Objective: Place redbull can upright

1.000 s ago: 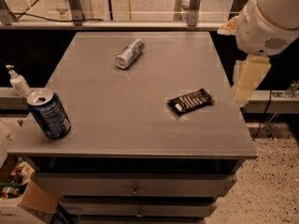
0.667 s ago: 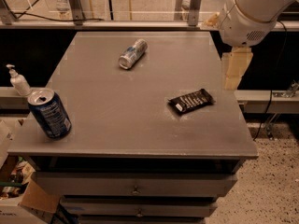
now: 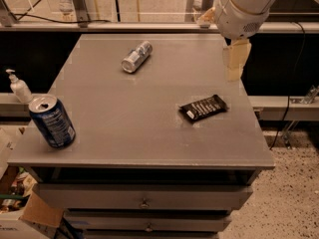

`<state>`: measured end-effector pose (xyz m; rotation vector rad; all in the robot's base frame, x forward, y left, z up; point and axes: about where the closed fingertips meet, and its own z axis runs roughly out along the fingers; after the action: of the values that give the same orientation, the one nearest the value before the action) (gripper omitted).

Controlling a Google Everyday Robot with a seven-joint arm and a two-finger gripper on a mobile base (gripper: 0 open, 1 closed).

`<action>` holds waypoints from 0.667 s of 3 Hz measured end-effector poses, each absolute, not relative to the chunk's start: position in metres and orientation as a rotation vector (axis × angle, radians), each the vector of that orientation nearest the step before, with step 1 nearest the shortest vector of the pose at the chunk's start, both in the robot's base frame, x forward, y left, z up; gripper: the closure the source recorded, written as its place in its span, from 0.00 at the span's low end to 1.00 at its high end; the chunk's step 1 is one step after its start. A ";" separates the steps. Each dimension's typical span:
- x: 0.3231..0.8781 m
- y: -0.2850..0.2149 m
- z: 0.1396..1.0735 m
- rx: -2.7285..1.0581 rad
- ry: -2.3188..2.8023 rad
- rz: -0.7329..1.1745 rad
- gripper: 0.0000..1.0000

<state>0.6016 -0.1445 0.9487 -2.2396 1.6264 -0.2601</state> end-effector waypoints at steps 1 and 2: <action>0.611 -0.143 0.943 -2.332 1.543 -0.343 0.00; 0.642 -0.138 0.936 -2.450 1.411 -0.447 0.00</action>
Offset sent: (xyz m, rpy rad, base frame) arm 0.0850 0.0144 -0.0158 -0.2906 -0.1375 0.3063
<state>0.6418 -0.1375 0.9360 -2.4497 1.4112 -0.4465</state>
